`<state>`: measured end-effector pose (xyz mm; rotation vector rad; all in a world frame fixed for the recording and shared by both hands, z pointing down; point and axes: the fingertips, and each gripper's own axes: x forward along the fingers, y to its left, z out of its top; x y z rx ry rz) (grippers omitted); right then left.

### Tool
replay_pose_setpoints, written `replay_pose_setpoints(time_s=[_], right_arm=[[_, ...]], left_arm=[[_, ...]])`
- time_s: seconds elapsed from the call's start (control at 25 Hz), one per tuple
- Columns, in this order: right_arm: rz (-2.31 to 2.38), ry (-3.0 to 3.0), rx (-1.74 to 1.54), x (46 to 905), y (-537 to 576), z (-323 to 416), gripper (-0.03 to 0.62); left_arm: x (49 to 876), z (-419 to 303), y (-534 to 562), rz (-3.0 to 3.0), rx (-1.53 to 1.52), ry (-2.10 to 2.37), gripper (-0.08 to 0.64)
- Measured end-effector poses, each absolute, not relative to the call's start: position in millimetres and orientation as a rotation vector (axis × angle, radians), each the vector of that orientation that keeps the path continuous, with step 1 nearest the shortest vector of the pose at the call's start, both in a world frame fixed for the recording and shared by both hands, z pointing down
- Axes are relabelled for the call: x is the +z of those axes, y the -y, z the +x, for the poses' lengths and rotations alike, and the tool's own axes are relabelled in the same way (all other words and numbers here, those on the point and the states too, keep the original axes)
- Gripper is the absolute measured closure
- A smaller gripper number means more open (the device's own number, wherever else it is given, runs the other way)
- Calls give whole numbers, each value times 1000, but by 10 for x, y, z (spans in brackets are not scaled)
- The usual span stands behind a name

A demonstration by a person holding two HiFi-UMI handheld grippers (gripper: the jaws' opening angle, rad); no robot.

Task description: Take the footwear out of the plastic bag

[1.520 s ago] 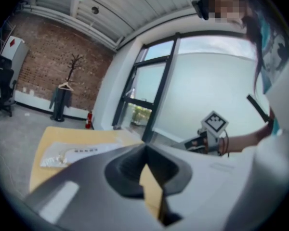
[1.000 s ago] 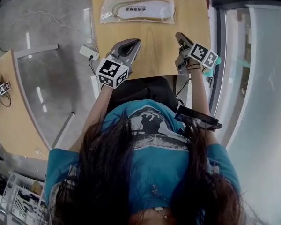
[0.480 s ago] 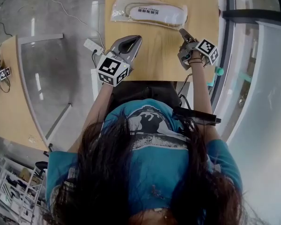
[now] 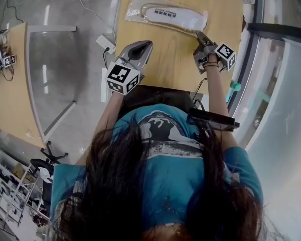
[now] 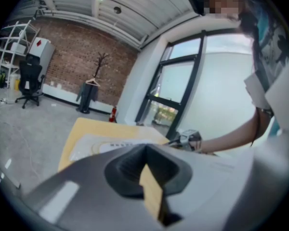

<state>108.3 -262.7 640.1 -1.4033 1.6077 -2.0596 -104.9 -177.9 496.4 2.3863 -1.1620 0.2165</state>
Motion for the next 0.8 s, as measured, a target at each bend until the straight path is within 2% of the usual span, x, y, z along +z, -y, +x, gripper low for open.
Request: replay_pose_setpoints(time_s=[0.16, 0.24, 0.4, 0.8], right_arm=[[-1344, -1544, -2066, 6400, 2685, 1102, 429], [-1336, -1567, -2066, 6397, 2697, 1092, 474], [-1312, -1623, -2088, 6354, 2643, 1061, 511], [-1118, -1518, -2187, 6120, 2271, 787, 548]], left_arm=[[4945, -998, 1742, 2351, 196, 1192, 558], [4953, -988, 1729, 2335, 192, 1202, 557], [4990, -930, 1677, 2307, 188, 1208, 557], [5227, -758, 1629, 2174, 88, 1099, 549]])
